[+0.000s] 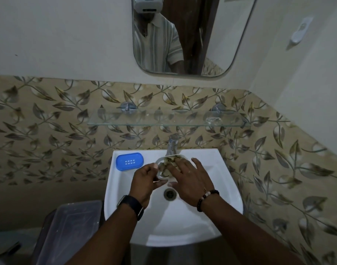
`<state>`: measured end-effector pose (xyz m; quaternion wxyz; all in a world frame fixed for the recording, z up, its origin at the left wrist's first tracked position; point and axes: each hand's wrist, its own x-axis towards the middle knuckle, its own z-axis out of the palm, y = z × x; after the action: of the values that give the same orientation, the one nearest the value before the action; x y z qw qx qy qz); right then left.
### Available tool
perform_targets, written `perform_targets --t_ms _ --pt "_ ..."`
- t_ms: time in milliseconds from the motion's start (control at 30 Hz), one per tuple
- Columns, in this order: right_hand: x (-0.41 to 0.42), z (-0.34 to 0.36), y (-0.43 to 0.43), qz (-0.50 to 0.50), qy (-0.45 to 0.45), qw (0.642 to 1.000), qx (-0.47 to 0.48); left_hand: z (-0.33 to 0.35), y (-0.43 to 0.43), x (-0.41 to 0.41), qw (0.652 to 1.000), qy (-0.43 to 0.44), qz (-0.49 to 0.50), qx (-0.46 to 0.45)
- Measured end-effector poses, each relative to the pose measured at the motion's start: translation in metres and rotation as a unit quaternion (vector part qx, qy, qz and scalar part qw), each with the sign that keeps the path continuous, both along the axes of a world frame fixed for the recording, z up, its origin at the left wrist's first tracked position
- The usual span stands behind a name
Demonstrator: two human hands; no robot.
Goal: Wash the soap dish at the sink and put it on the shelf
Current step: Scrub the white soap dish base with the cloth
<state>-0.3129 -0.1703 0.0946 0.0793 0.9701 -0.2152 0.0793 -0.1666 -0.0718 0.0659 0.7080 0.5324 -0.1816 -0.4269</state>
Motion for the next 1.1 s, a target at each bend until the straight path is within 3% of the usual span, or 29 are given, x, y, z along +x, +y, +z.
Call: perform_targets --t_ms 133,233,367,533,767,833,933,1100 --pt "0.011 -0.006 0.008 -0.023 0.004 0.999 -0.033 -0.003 0.001 0.000 0.999 0.023 0.036 0.019" --pt "0.014 -0.009 0.017 -0.025 -0.040 0.999 -0.010 -0.002 0.000 0.001 0.998 0.039 0.037 0.038" --pt "0.017 -0.005 0.021 -0.006 -0.104 0.985 0.137 0.008 -0.001 -0.001 0.999 0.025 0.004 0.038" --pt "0.008 0.005 0.015 0.032 -0.177 0.932 0.314 0.020 -0.001 0.002 0.999 0.030 -0.028 0.036" --pt "-0.011 0.016 -0.002 0.039 -0.229 0.843 0.486 0.023 0.011 0.009 0.973 -0.203 -0.108 0.003" --pt "-0.013 0.018 -0.006 0.040 -0.256 0.829 0.495 0.026 0.009 0.010 0.962 -0.260 -0.088 0.003" --pt "-0.016 0.019 -0.010 0.053 -0.268 0.839 0.471 0.030 0.006 0.011 0.950 -0.294 -0.108 -0.010" --pt "-0.019 0.020 -0.015 0.068 -0.362 0.868 0.333 0.032 0.003 0.006 0.959 -0.257 -0.121 0.005"
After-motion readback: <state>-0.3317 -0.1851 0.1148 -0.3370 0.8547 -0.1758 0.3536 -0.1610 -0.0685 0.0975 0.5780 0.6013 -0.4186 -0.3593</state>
